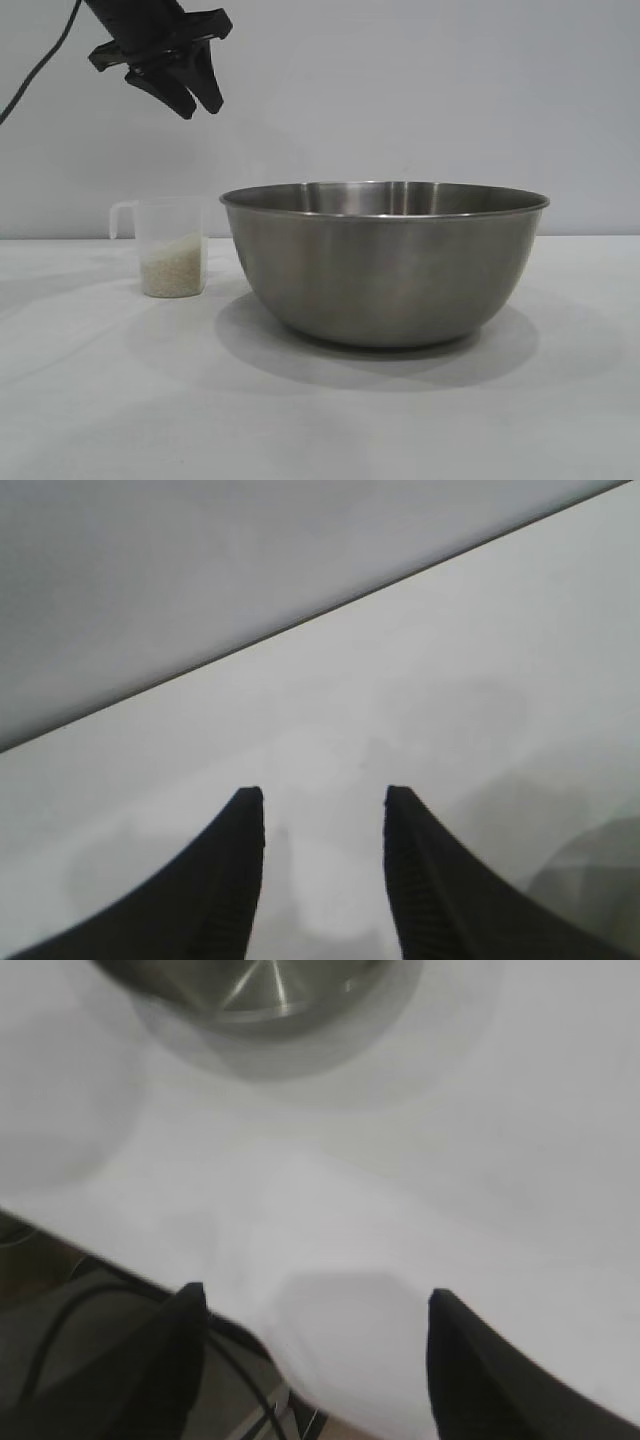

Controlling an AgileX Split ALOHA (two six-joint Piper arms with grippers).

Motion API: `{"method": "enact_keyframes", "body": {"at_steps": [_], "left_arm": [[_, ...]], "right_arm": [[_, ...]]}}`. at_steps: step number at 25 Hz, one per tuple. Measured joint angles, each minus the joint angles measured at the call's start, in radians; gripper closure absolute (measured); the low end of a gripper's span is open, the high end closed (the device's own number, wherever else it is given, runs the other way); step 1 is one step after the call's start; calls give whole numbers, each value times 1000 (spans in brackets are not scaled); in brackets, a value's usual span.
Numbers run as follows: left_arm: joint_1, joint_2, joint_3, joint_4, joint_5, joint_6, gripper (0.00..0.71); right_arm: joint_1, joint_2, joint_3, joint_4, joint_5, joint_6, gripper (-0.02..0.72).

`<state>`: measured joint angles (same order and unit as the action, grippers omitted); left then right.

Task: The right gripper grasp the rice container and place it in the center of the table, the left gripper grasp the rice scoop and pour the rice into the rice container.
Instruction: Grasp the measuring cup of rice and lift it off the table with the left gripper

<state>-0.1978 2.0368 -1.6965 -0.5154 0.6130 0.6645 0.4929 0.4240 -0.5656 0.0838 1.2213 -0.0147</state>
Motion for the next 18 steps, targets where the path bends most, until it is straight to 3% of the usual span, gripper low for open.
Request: {"method": "enact_keyframes", "body": {"at_steps": [3,5,8,10,12,15,18], "left_arm": [[0,-16,0,90,79,-32,481],[-2,-25,0,203,121,-151,481],[-2,-66,78,386,62,-336,481],[-2,-126,198,410,-50,-376,481],[-2,-203,346,393,-231,-385,481],[-11,-335,618,359,-526,-396,481],[-38,-419,835,351,-740,-400,481]], "right_arm": [[0,-12,26,-8,32,5,264],[0,-13,29,-12,39,22,264],[0,-13,29,-15,39,33,264],[0,-13,29,-15,37,36,264],[0,-19,29,-19,28,37,264],[0,-62,30,-32,-39,38,264],[0,-143,33,-49,-131,38,264]]}}
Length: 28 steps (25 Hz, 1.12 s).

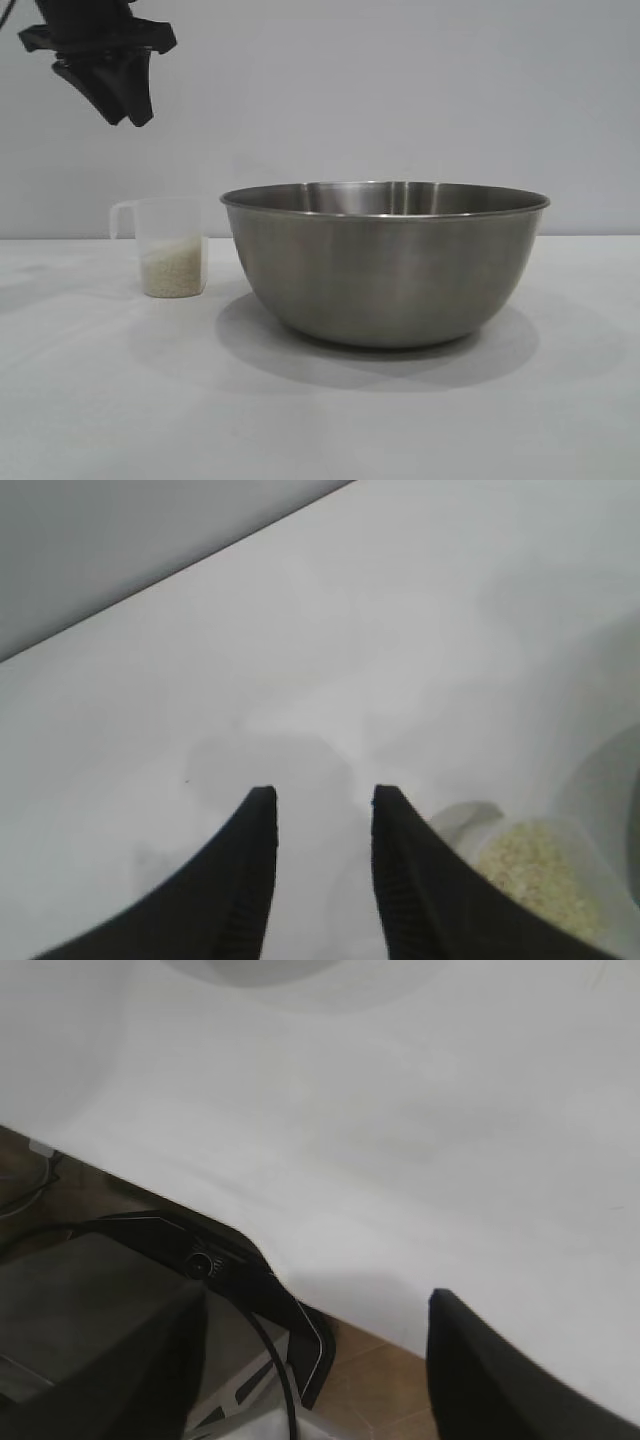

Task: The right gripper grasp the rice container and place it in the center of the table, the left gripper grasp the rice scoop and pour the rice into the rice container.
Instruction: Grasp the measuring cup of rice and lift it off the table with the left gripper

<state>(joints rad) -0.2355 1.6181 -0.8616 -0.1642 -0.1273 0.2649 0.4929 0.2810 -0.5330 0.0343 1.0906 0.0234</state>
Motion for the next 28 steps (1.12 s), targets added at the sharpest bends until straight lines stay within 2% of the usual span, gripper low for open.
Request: {"method": "enact_keyframes", "body": {"at_steps": [2,5,8,11,16,19,24,28], "left_arm": [[-26,-37,124,0,-126,-5,481],[-64,-60,246,0,-263,-46,481],[-86,-63,318,20,-323,-111,481],[-100,-65,380,92,-378,-186,481],[-104,-50,484,163,-600,-233,481],[-104,30,498,167,-721,-233,481],[-104,257,498,138,-962,-233,481],[-104,409,476,65,-1001,-227,481]], "right_arm": [[0,-57,9,-19,-20,2,264],[0,-138,22,-48,-3,4,264],[0,-197,24,-63,11,14,264],[0,-246,39,-70,36,14,264],[0,-297,43,-85,46,14,264],[0,-297,43,-89,47,14,264],[0,-297,43,-89,47,14,264],[0,-297,43,-89,47,14,264]]}}
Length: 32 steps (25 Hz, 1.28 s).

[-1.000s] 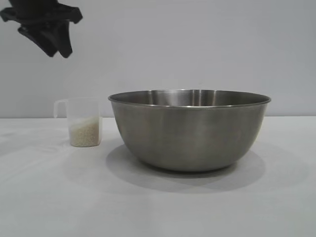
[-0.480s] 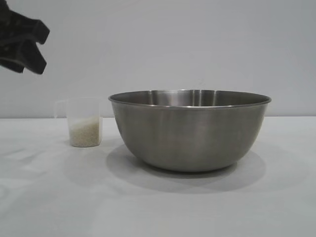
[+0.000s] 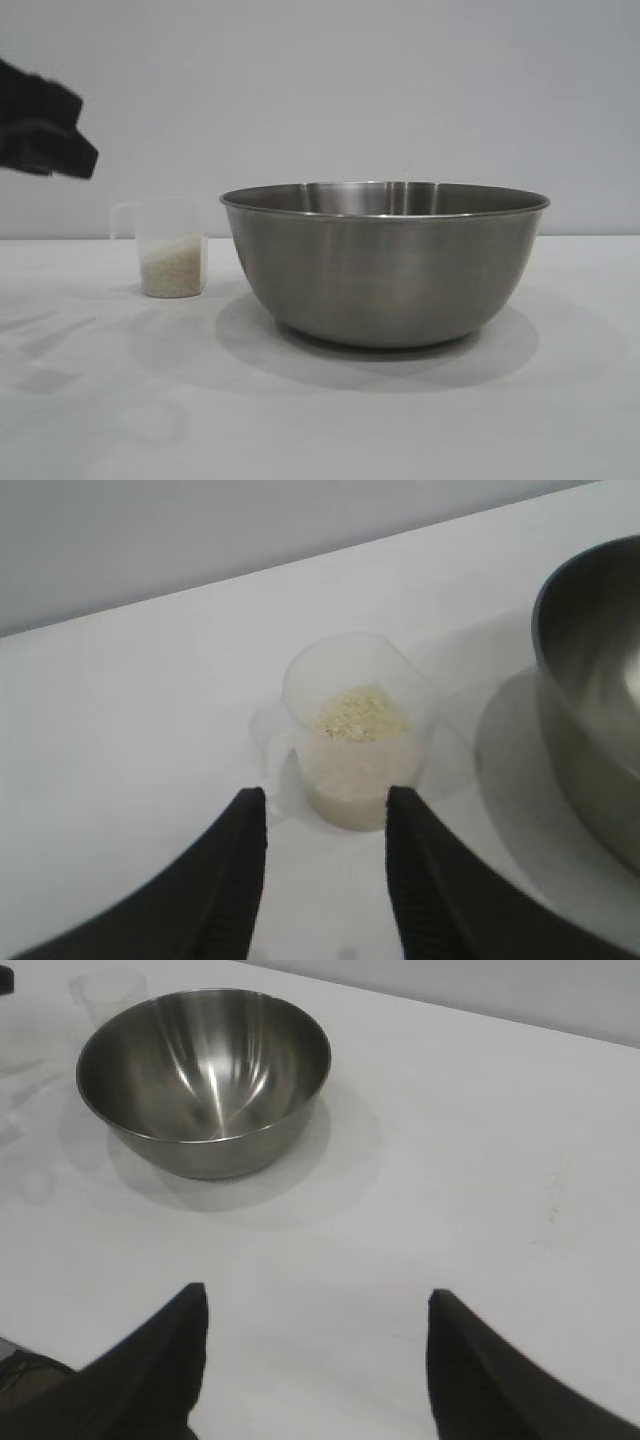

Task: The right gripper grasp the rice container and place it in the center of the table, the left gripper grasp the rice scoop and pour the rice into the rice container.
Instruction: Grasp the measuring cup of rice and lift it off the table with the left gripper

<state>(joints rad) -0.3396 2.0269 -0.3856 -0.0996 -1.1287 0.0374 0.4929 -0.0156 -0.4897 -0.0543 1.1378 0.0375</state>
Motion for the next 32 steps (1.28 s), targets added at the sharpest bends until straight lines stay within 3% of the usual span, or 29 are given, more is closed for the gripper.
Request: {"method": "enact_keyframes", "body": {"at_steps": [18,30,32], "left_arm": [[0,165,-222,-76,-11,7,481],[0,175,-362,-89,-11,80,481],[0,174,-375,-74,-9,80,607]], "right_arm": [[0,0,0,-2,0,-2,264],[0,0,0,-3,0,-2,264],[0,0,0,-3,0,-2,264]]}}
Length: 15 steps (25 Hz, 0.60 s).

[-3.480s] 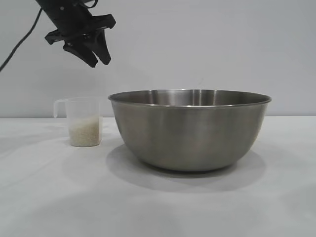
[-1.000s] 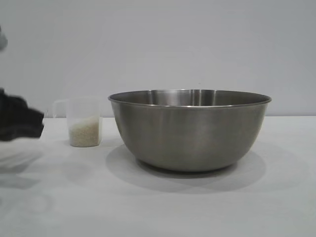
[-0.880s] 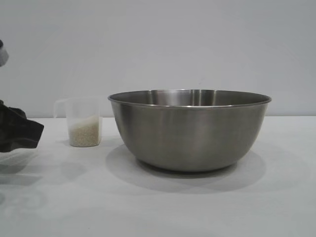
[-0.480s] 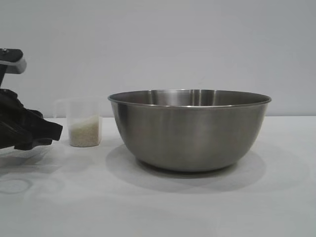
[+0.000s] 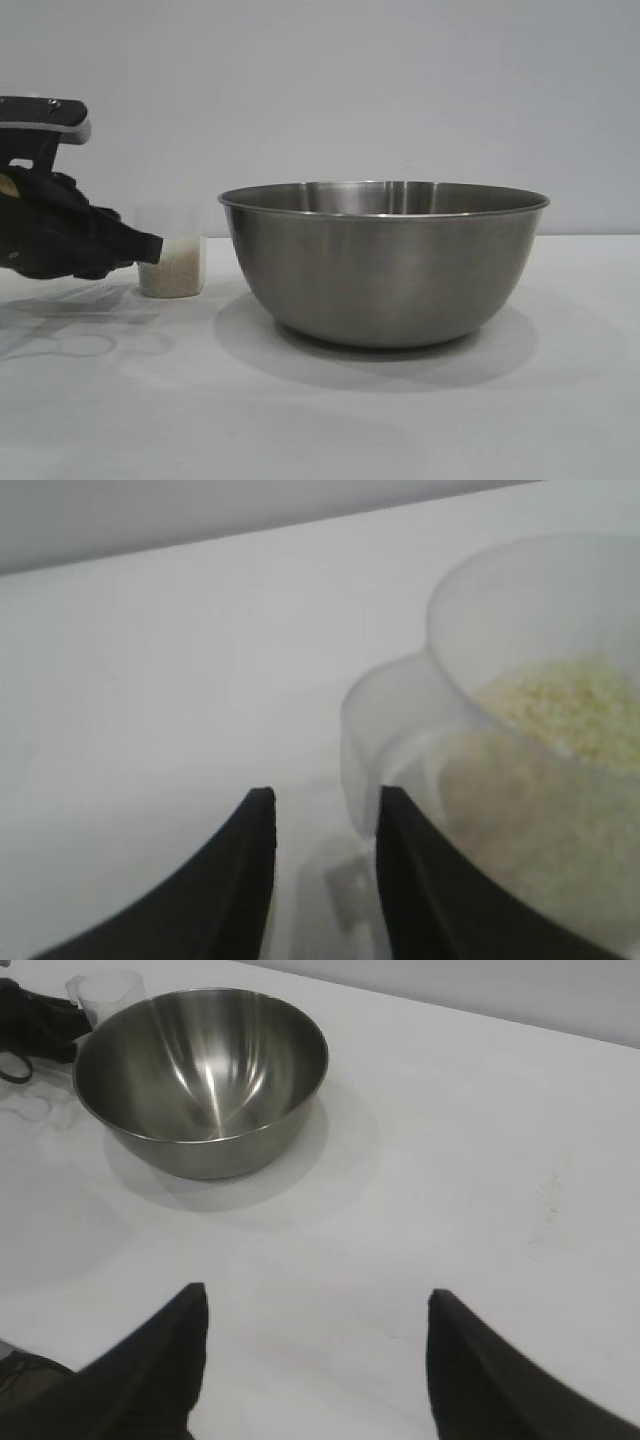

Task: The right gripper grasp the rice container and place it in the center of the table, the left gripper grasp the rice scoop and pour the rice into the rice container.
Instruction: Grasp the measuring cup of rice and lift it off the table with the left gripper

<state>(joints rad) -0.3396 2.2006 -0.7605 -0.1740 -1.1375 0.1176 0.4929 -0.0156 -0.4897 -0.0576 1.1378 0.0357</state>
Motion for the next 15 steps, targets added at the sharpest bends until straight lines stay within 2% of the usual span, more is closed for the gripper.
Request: {"method": "enact_keyframes", "body": {"at_steps": [3,7,11,14,15], "left_arm": [[0,0,-13,30,0,13,710],[0,-4,-17,49,4,59,710],[0,-85,-17,80,16,150,710],[0,-188,-17,161,12,267,710],[0,-226,-17,222,8,329,710]], "right_arm": [[0,0,0,0,0,0,264],[0,0,0,0,0,0,264],[0,0,0,0,0,0,264],[0,0,0,0,0,0,264],[0,0,0,0,0,0,264]]}}
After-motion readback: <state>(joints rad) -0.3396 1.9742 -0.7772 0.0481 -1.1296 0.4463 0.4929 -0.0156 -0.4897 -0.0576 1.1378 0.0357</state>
